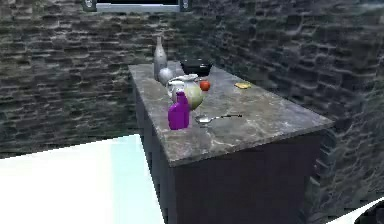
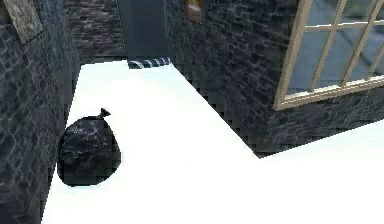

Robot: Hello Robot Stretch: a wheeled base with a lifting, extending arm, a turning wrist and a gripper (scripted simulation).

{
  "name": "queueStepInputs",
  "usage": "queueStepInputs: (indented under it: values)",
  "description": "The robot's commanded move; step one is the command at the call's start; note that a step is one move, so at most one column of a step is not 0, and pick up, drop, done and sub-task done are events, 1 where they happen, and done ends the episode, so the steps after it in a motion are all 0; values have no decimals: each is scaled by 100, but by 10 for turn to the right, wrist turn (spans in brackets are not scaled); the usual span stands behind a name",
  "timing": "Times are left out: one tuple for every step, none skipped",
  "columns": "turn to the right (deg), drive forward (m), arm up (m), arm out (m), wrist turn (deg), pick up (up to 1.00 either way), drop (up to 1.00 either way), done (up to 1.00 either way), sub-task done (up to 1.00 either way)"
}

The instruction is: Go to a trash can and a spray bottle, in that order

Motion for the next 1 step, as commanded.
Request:
queueStepInputs:
  values:
    - [0, 0, 0, 0, 0, 0, 0, 100, 0]
